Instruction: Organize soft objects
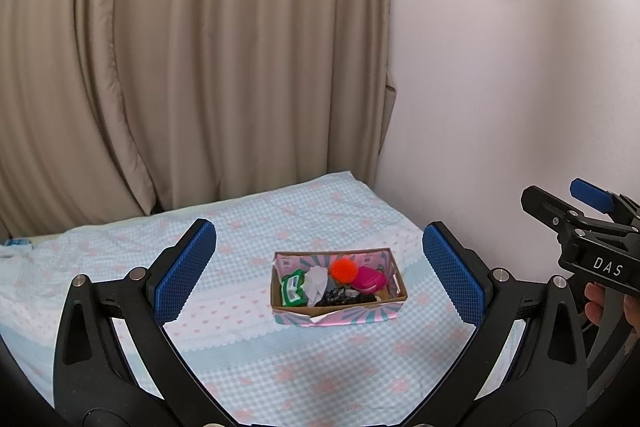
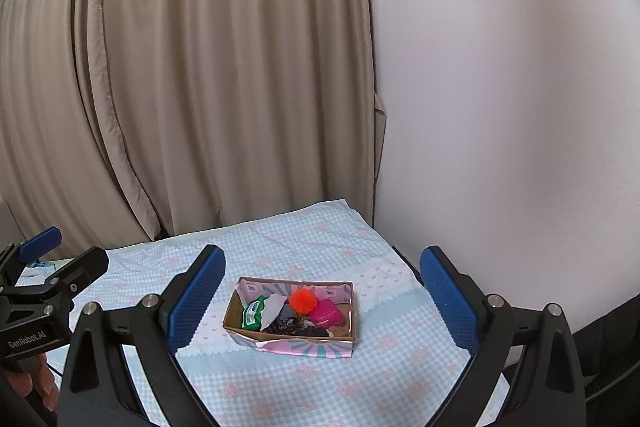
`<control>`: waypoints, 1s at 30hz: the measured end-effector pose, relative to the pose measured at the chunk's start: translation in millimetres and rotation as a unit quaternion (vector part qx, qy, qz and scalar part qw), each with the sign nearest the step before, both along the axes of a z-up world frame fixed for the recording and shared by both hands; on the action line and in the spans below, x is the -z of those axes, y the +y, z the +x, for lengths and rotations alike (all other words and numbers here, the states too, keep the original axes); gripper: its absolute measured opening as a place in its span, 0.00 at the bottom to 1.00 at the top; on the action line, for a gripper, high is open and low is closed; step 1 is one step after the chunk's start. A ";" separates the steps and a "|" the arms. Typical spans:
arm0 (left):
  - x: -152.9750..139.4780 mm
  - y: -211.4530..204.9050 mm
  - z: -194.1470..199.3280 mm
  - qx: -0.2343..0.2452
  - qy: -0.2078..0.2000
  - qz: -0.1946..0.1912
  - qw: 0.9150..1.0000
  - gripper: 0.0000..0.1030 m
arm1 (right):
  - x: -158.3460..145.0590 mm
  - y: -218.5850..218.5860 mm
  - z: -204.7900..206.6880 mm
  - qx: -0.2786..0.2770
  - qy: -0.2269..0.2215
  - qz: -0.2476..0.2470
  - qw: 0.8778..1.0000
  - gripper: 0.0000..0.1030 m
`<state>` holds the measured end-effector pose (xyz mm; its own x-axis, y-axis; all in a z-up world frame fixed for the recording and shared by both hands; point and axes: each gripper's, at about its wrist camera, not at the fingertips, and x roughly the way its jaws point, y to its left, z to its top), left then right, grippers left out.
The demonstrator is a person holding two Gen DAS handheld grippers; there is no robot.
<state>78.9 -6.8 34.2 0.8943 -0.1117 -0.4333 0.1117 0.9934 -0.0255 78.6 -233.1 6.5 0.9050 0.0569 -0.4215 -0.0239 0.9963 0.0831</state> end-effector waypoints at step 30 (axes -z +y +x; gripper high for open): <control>-0.2 -6.2 -3.7 -0.007 -0.013 0.005 1.000 1.00 | -3.6 -2.7 -1.7 0.017 -0.012 -0.003 1.000 0.94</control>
<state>75.2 -13.0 34.4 0.9069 -0.0945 -0.4105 0.0982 0.9951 -0.0120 76.9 -235.8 10.1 0.9162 0.0230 -0.4000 0.0083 0.9971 0.0763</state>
